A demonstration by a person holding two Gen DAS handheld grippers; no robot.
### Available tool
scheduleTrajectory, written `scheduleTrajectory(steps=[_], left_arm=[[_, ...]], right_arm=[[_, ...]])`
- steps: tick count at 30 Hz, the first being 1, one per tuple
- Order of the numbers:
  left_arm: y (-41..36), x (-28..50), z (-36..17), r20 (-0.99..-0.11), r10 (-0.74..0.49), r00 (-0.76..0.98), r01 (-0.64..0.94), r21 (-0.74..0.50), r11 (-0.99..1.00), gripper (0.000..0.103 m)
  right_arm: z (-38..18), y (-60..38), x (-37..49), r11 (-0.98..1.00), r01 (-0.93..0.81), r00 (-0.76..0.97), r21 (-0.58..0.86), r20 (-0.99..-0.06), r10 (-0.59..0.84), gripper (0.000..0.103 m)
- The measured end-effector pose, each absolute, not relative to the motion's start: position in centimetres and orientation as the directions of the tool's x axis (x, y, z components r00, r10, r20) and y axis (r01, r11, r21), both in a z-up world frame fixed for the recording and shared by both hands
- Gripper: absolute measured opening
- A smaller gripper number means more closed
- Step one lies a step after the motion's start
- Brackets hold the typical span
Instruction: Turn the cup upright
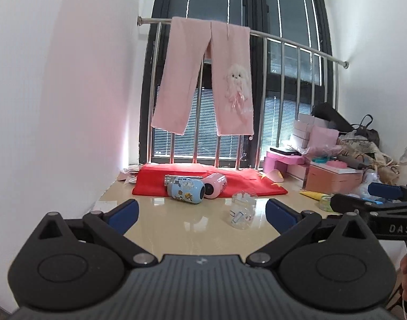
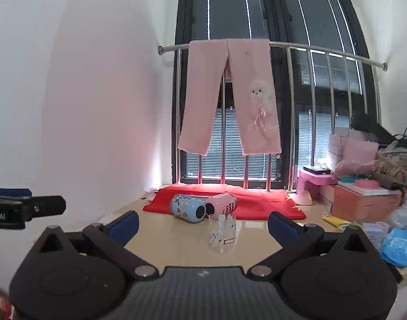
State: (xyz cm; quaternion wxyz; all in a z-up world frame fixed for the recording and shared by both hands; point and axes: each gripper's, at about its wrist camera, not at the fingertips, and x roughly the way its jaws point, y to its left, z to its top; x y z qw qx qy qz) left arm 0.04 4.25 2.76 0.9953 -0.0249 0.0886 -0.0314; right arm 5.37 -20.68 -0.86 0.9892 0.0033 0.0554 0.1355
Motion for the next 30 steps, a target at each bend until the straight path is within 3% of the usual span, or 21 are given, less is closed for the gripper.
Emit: scheduleTrajectory(steps=[30], left_arm=[[4.2,-1.0,2.1,-0.189,-0.081,0.979,0.071,-0.06,0.996,0.103]], right_arm=[[-0.6,-20.4,2.8,0.97,-0.242,0.964,0.011,-0.116,0.241,0.103]])
